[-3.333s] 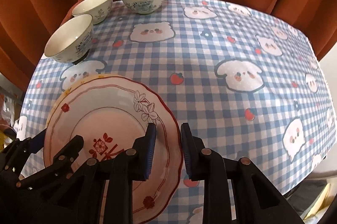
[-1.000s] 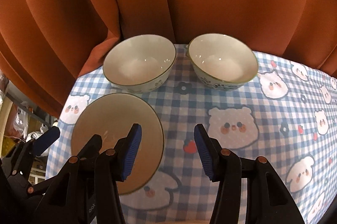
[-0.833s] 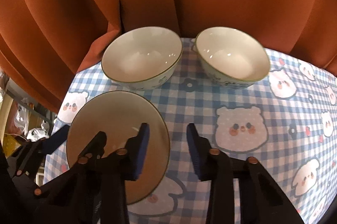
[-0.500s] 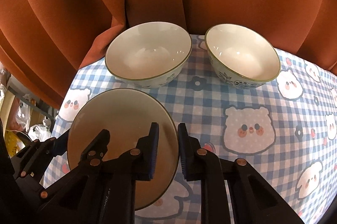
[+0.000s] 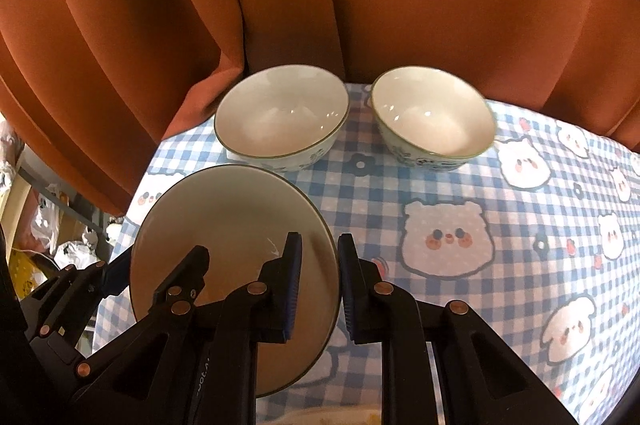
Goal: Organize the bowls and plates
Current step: 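Lift the cream plate with both tools and carry it toward the stack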
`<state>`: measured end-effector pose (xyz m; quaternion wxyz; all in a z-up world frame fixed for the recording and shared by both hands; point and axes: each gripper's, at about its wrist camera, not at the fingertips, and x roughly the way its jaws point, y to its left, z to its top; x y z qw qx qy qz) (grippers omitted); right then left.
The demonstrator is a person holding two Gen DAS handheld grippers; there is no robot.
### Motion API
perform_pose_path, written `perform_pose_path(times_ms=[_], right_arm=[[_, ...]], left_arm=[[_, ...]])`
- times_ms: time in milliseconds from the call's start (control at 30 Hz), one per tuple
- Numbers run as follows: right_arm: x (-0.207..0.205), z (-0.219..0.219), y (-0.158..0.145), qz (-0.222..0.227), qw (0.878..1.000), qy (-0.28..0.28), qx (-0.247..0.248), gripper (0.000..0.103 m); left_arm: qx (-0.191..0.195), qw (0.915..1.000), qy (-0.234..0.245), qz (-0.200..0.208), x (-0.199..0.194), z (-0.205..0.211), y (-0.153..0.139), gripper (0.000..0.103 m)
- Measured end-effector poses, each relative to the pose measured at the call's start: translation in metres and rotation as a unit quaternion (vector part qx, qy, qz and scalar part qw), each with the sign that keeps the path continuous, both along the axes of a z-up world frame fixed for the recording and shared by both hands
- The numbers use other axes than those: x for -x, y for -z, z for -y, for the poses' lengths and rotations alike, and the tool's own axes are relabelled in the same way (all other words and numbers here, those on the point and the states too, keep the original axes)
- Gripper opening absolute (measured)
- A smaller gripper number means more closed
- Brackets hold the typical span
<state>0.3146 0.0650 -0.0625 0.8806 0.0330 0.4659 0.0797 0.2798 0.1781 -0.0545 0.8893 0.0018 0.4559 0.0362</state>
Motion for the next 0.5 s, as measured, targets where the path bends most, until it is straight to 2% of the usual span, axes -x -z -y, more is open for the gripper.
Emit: perform_pose_path(times_ms=[500], right_arm=[[0.082, 0.046, -0.053, 0.045, 0.997, 0.062, 0.006, 0.022]], left_arm=[[0.016, 0.9971, 0.06, 0.045, 0.065, 0.043, -0.048, 0.037]])
